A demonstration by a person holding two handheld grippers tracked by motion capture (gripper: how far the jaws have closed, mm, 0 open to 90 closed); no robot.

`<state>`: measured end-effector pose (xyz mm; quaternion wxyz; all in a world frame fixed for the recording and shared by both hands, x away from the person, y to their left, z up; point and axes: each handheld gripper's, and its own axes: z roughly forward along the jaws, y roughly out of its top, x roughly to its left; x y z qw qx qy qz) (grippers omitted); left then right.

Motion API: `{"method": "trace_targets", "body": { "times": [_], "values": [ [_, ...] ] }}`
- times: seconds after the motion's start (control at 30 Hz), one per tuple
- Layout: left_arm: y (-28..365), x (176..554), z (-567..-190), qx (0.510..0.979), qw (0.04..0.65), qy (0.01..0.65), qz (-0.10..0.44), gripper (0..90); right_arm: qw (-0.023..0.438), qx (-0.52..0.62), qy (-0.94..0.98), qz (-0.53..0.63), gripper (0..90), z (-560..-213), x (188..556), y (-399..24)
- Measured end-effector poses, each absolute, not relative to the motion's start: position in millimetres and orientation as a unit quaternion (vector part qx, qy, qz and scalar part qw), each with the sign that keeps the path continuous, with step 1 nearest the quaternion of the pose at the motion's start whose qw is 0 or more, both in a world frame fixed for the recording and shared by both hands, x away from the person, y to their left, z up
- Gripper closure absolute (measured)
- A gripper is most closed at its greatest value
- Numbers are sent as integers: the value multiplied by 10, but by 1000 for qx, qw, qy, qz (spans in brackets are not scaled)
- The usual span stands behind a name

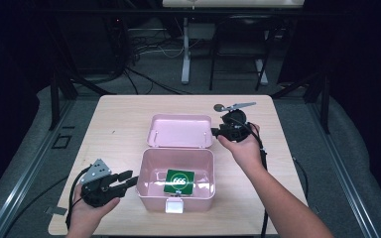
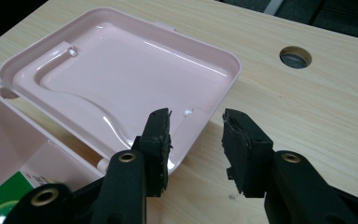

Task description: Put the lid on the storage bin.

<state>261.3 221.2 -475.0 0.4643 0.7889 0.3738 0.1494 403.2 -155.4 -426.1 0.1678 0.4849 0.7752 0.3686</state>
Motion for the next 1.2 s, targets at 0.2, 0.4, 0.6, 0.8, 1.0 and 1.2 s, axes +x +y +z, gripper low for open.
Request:
{"method": "trace_targets", "body": {
  "times": [0.2, 0.4, 0.6, 0.8, 1.0, 1.2],
  "values": [
    [2159, 2614, -4789, 796, 457, 368, 145, 700, 158, 501, 771, 362, 601, -4320, 4190, -1485],
    [2136, 2617, -4812, 801, 454, 363, 144, 724, 157, 515, 767, 349, 613, -4381, 4338, -1436],
    [2125, 2610, -4816, 801, 455, 362, 146, 734, 152, 530, 763, 337, 629, -4445, 4479, -1404],
    [2122, 2608, -4814, 802, 453, 359, 149, 740, 140, 554, 752, 328, 648, -4539, 4636, -1392],
    [2116, 2603, -4816, 801, 454, 360, 150, 740, 134, 574, 742, 320, 677, -4647, 4746, -1404],
    [2114, 2603, -4817, 801, 454, 359, 152, 741, 124, 589, 730, 325, 714, -4679, 4801, -1422]
  ]
}}
